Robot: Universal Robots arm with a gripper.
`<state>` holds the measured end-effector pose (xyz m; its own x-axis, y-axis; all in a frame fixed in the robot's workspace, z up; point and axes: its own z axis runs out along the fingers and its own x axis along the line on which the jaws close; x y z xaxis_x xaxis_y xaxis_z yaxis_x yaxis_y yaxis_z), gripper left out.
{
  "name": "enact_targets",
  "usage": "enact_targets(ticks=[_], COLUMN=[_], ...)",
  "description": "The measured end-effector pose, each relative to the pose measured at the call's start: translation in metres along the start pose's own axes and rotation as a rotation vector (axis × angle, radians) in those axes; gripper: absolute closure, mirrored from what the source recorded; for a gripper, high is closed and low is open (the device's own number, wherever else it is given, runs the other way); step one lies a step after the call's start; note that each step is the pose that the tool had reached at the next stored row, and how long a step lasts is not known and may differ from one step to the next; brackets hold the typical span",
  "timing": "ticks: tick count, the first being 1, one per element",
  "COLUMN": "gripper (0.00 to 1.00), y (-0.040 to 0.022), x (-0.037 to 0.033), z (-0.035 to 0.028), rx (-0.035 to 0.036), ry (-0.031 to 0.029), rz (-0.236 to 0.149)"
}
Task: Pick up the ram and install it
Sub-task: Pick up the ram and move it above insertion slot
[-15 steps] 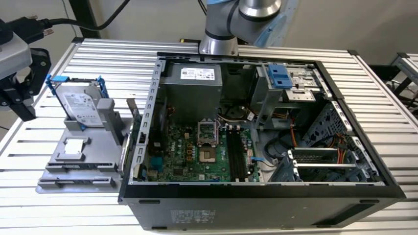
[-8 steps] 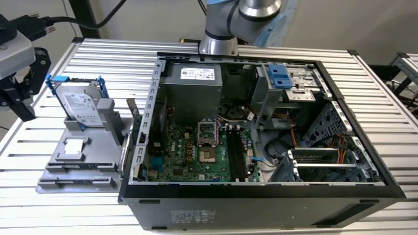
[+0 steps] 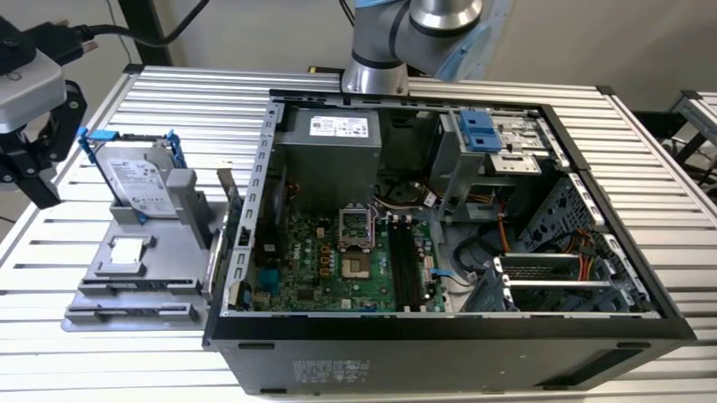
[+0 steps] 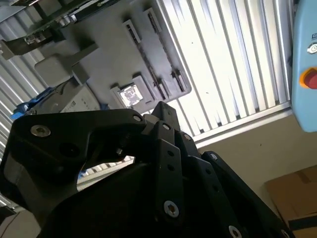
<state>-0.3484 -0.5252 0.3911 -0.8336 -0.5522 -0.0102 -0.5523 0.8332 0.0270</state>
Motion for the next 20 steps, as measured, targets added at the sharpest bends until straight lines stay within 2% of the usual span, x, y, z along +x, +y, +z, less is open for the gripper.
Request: enact_targets(ticks=[12,20], gripper=[1.00,1.00], y=[0.0006,0.0007], x=[0.0005,0.0005], z=[0.0001,0.0000], rx=[0.0022,0.0040], ry=[0.0039,0.0048], rz=[-0.079,-0.174])
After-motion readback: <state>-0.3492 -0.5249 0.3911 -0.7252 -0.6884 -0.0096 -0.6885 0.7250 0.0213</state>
